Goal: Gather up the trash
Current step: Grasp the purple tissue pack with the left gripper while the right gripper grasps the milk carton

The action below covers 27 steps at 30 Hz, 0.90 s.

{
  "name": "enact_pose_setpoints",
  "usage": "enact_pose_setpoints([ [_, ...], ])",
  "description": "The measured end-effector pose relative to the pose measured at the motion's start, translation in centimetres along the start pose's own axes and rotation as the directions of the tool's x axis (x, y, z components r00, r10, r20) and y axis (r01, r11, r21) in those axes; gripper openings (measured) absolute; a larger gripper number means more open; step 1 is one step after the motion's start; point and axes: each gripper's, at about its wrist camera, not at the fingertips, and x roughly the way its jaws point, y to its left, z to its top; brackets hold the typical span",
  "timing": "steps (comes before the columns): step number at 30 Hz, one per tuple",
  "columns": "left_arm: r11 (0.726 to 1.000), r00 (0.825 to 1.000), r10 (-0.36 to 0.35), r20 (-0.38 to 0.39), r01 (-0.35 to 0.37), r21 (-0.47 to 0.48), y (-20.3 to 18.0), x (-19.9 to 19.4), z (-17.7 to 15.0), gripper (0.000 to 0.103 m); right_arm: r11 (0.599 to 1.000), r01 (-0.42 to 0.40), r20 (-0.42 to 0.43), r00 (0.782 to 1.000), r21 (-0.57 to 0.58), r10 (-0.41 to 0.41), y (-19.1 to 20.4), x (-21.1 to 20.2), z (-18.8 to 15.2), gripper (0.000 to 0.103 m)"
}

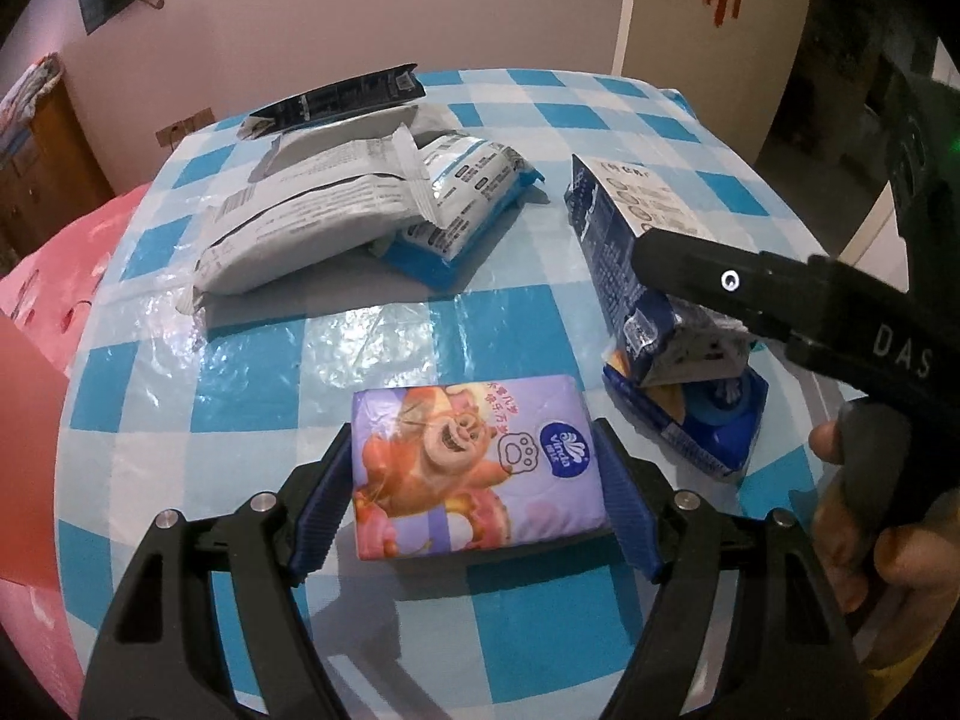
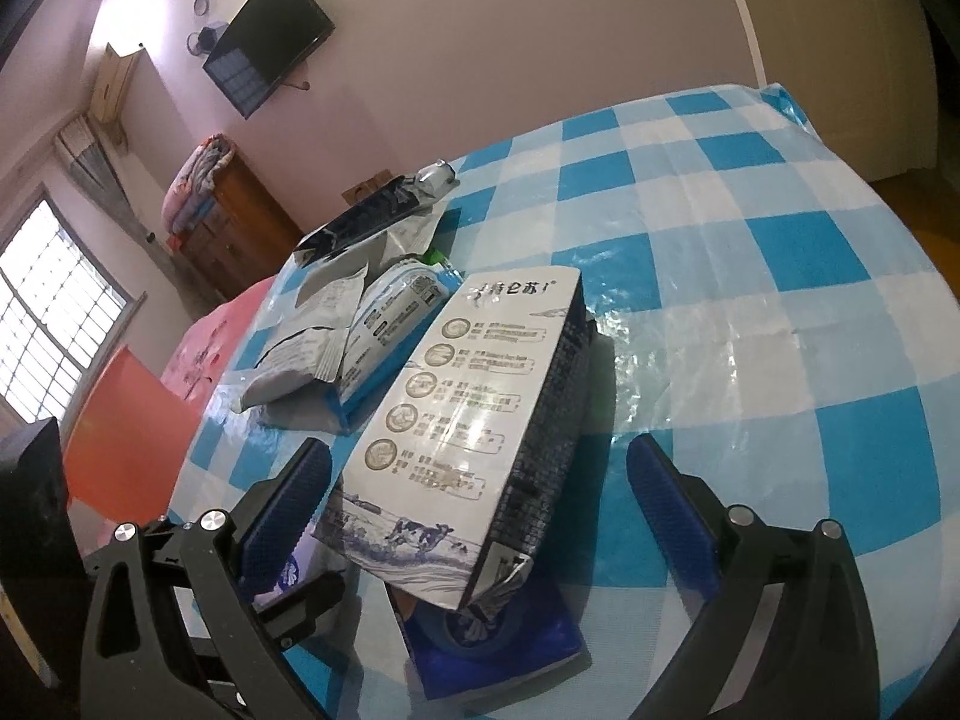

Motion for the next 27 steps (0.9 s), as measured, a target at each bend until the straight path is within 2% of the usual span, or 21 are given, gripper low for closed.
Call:
enact_pose_setpoints([
  [2,1.0,1.0,0.0,0.002,0.0,-0.001,0.0,0.0,0.0,0.077,1.0,0.011,-0.003,1.0,-0.016,-0.011,0.3,0.1,-0.1,0.096],
  [4,1.0,1.0,0.001,0.003,-0.001,-0.004,0.0,0.0,-0.1,0.078,0.999,0.021,-0.001,1.0,-0.038,-0.021,0.7,0.1,-0.1,0.083],
  [5,1.0,1.0,0.003,0.003,-0.003,-0.006,-0.1,0.0,-0.1,0.081,0.998,0.026,-0.003,1.0,-0.048,-0.027,0.9,0.2,-0.2,0.082],
  [12,0.999,1.0,0.031,0.004,-0.031,0.02,-0.4,0.2,-0.7,0.083,0.992,0.072,-0.005,0.997,-0.103,-0.072,1.9,0.6,-0.3,0.082],
  [18,1.0,1.0,0.026,0.012,-0.026,0.01,-0.1,0.0,-0.8,0.083,0.986,0.108,0.002,0.994,-0.131,-0.109,2.5,0.7,-0.3,0.082],
  [21,1.0,0.999,0.028,0.02,-0.028,-0.008,0.2,-0.1,-1.0,0.083,0.984,0.12,0.003,0.993,-0.132,-0.12,2.5,0.8,-0.3,0.09],
  [23,1.0,0.999,0.021,0.026,-0.021,-0.022,0.4,-0.2,-1.0,0.082,0.982,0.136,0.012,0.991,-0.134,-0.136,2.5,0.8,-0.3,0.09],
  [27,0.999,0.999,0.018,0.038,-0.017,-0.035,0.7,-0.3,-1.1,0.074,0.978,0.167,0.0,0.986,-0.122,-0.168,2.3,1.1,-0.2,0.09],
])
